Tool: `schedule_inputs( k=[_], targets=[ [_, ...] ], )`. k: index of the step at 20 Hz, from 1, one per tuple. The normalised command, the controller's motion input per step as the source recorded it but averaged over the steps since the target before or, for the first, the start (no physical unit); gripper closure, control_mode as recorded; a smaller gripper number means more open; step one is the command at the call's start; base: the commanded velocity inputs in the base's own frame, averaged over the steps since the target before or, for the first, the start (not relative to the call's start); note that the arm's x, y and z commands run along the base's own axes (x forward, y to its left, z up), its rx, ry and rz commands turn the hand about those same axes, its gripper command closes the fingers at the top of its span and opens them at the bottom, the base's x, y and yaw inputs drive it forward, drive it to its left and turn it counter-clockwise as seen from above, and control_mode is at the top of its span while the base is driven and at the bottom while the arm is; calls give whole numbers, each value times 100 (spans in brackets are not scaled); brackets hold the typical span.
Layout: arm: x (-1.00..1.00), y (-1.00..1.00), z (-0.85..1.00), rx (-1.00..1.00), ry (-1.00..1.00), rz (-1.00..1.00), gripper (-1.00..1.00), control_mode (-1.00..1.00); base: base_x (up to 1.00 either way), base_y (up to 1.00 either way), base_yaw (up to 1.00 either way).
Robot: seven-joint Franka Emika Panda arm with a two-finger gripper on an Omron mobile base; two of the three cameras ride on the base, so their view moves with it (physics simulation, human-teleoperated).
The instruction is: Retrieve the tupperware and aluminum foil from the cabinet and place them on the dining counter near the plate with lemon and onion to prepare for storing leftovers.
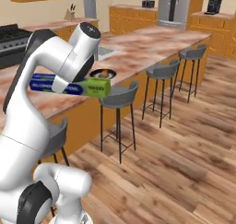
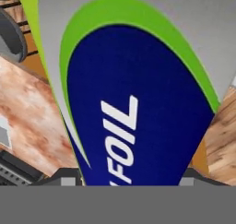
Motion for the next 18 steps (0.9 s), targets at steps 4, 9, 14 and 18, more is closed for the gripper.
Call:
schedule_inputs(
  k=[4,9,14,18],
  targets=[
    [0,0,0,0,0,0,100,100,100,-81,46],
    [0,0,0,0,0,0,100,100,100,-83,45],
    [0,0,0,0,0,0,100,100,100,-90,42],
    [0,0,0,0,0,0,100,100,99,-90,42]
  ],
)
